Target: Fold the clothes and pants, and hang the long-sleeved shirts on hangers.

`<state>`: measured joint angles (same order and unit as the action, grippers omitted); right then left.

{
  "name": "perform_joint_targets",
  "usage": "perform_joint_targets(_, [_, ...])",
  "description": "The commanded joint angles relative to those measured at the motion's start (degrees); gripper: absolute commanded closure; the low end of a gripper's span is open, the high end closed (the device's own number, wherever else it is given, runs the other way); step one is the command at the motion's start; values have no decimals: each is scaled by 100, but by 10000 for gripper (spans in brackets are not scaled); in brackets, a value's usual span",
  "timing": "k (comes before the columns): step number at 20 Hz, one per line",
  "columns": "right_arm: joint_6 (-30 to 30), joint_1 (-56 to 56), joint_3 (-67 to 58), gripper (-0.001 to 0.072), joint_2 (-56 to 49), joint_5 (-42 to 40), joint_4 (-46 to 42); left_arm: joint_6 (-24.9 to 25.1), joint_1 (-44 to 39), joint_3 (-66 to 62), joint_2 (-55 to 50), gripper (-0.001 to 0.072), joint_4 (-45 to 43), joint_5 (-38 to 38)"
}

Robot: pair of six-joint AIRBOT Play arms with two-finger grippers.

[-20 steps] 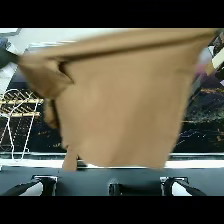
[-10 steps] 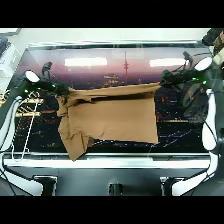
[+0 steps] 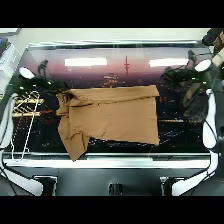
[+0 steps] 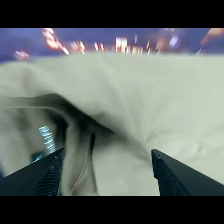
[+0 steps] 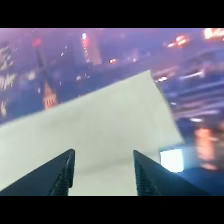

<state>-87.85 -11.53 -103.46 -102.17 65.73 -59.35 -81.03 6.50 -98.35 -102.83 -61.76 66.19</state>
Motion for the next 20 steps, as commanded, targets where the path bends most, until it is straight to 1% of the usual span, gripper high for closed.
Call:
perform_joint_targets(1, [1180,-522,24,284,551,1602,-74,125,540,107,693,75,118,424])
perform_joint_targets(2, [1222,-737,210,289,693,2162,-90,144,660,382,984,75,116,433])
perform_joint_targets(3, [1182,-981,643,293,918,2264,210,160,767,774,1314,77,118,433])
perform_joint_targets(4, [1342,-1196,1287,294,1248,2269,422,160,844,1211,1633,77,118,428])
perform_joint_targets(8, [1725,-1784,4271,292,2577,1832,424,157,1152,3274,2966,77,131,216])
perform_joint_targets(11, [1980,-1808,5803,291,3051,1502,531,157,1362,4452,3620,77,278,146])
perform_joint_targets(14, [2332,-1808,6542,291,3073,1169,881,160,1414,5029,3805,77,337,153])
perform_joint_targets(17, [2658,-1808,6815,291,3073,857,855,164,1414,5294,3801,86,391,160])
perform_joint_targets(20, [2728,-1808,7010,290,3045,623,876,223,1414,5309,3801,86,393,223])
